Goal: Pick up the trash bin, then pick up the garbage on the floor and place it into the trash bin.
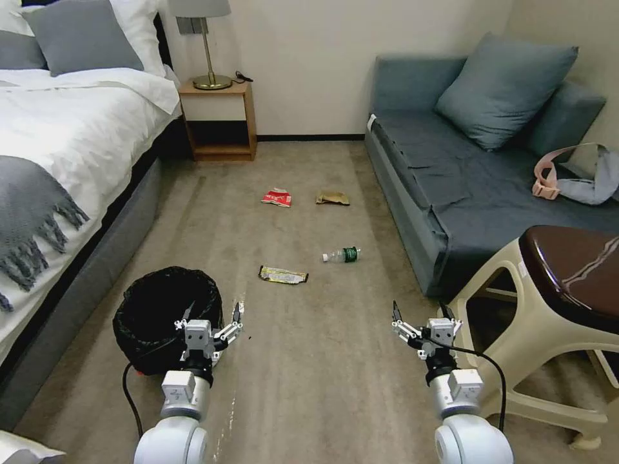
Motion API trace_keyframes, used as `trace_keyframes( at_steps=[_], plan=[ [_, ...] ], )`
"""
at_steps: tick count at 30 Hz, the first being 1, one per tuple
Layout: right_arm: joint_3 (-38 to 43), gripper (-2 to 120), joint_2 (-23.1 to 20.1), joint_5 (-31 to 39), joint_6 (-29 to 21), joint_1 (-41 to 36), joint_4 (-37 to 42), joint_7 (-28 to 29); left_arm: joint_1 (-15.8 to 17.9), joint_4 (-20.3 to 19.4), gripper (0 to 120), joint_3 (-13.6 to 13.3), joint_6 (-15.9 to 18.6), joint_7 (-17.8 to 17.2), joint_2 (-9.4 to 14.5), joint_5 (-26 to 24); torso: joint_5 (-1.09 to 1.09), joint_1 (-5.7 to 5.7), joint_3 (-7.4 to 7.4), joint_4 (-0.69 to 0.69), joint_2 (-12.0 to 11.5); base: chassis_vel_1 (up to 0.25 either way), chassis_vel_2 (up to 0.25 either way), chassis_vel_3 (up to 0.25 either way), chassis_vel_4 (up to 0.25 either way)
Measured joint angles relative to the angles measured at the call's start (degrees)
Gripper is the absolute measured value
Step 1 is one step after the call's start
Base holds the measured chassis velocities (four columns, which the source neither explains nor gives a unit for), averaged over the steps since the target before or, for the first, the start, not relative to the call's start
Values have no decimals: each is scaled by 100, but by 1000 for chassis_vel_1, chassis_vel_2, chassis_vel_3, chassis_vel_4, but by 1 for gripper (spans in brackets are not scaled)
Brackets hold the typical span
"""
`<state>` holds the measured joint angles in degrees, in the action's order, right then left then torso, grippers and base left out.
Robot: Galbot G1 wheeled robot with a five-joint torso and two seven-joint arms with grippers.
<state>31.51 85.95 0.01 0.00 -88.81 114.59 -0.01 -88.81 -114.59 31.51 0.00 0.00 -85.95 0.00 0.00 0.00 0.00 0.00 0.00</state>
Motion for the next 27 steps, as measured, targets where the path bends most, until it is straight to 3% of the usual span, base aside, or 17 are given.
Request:
trace_keyframes(
  at_steps=[23,27],
  plan=[
    [-6,100,0,1,-4,-5,0,10,0,-1,100,-3,11,-14,8,-8,0,0,0,0,-1,0,0,0,0],
    [-221,100,4,87,-159,-239,140,257,-20,-80,100,-50,175,-265,125,-132,-1,0,0,0,-1,0,0,0,0]
  ],
)
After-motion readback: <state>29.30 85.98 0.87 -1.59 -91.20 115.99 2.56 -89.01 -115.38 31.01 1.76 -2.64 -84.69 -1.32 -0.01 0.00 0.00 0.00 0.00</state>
